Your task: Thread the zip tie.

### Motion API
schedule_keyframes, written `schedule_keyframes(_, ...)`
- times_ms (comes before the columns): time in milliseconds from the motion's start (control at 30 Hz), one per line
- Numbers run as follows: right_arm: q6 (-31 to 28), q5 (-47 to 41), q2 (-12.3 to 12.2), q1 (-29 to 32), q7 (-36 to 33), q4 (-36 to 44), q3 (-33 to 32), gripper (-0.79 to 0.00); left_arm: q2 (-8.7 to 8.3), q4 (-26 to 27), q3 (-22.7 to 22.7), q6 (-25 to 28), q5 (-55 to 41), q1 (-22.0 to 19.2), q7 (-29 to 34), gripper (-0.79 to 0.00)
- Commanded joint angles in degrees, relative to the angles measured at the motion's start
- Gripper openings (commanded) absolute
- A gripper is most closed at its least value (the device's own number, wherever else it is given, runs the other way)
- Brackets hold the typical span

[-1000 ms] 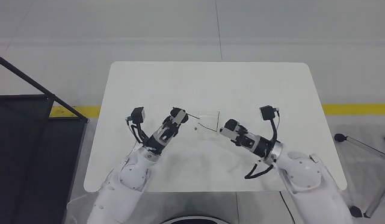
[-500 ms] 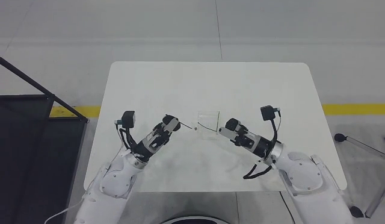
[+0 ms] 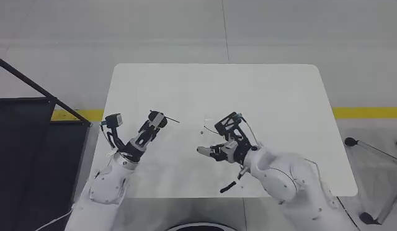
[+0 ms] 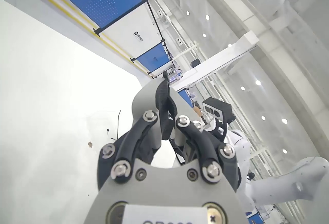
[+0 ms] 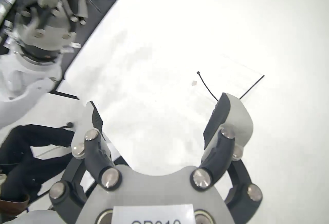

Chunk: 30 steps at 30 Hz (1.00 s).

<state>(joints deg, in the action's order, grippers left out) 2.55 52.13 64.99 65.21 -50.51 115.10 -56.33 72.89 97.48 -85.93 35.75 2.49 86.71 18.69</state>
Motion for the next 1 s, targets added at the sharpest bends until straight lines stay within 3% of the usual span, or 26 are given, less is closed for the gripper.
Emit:
schedule_keyframes(0, 3.4, 5.7, 0.7, -3.1, -2.3, -1.0, 3.7, 0.0, -0.17, 0.1, -0.5, -0.1, -2.3, 0.2, 1.3, -0.785)
schedule_keyframes(167, 9.0, 14.4, 3.0, -9.0, -5.1, -3.4, 11.9, 0.0, -0.38, -0.3, -1.0, 0.3, -5.4, 0.3, 2.8, -0.785)
schedule_keyframes(500, 8.9, 14.3, 3.0, -8.8, -4.7, -3.5, 11.9, 0.0, -0.38, -0.3, -1.0, 0.3, -5.4, 0.3, 2.8, -0.785)
schedule_keyframes(600, 6.2, 15.8, 3.1, -8.6, -4.0, -5.2, 12.4, 0.0, -0.38, -0.3, -1.0, 0.3, -5.4, 0.3, 2.8, -0.785)
schedule_keyframes(833, 6.3, 21.6, 6.4, -16.8, -11.0, -11.6, 19.2, 0.0, -0.4, 1.3, -0.5, -2.0, -4.2, 0.7, 1.4, -0.785)
schedule_keyframes(900, 6.8, 21.2, 7.4, -18.9, -12.0, -13.7, 20.5, -0.099, -0.42, 1.6, -0.6, -2.1, -4.4, 0.9, 0.9, -0.785)
schedule_keyframes(967, 7.5, 20.7, 8.8, -21.6, -14.0, -17.2, 21.9, -0.139, -0.44, 1.8, -0.9, -2.0, -5.1, 1.1, 0.3, -0.785)
